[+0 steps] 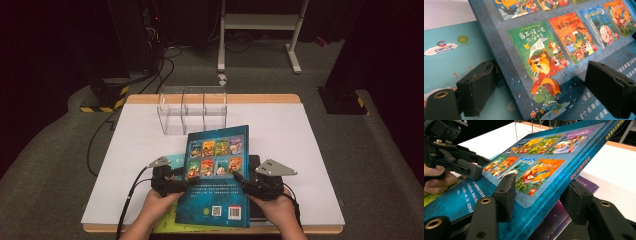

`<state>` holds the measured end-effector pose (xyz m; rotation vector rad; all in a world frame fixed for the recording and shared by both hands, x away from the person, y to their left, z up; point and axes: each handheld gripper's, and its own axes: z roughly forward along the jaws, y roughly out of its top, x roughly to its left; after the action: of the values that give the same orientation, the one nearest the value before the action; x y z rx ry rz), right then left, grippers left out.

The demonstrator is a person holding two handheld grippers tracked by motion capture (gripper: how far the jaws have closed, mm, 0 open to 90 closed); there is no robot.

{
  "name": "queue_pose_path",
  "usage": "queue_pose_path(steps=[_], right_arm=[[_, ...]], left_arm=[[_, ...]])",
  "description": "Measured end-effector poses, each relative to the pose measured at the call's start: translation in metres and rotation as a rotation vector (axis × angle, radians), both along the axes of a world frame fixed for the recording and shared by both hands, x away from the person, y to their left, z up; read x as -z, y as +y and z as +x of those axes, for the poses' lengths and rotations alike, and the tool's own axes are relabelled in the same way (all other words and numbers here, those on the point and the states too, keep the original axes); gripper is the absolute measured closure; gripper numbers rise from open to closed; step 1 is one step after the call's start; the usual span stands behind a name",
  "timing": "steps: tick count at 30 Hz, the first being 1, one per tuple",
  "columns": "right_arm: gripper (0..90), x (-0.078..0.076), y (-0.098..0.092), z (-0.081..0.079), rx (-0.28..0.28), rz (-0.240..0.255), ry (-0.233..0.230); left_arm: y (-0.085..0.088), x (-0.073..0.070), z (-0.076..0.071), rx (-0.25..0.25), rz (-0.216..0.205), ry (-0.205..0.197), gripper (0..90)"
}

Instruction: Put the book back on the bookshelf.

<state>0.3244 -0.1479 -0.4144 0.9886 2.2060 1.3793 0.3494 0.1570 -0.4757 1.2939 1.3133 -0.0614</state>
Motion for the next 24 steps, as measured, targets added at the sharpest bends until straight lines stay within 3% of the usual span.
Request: queue_pose_path(steps=[3,9,18,24], right_arm=[[46.6,0.0,0.0,0.001,-0.002,0.002,0.005],[46.3,-0.001,0.0,0.003,-0.001,0.016,0.028],[45.0,0.002,0.002,0.012,0.03,0.036,0.107],[43.4,0.001,0.005,0.013,0.044,0.036,0.102]], left_arm=[[0.0,-0.002,0.0,0.002,0.003,0.009,11.8],[0.002,-0.008,-0.004,-0.028,0.026,-0.036,16.0],[0.004,-0.013,-0.007,-0.078,0.06,-0.088,23.0],[0.006,-0.018,-0.009,-0.106,0.071,-0.121,26.1]])
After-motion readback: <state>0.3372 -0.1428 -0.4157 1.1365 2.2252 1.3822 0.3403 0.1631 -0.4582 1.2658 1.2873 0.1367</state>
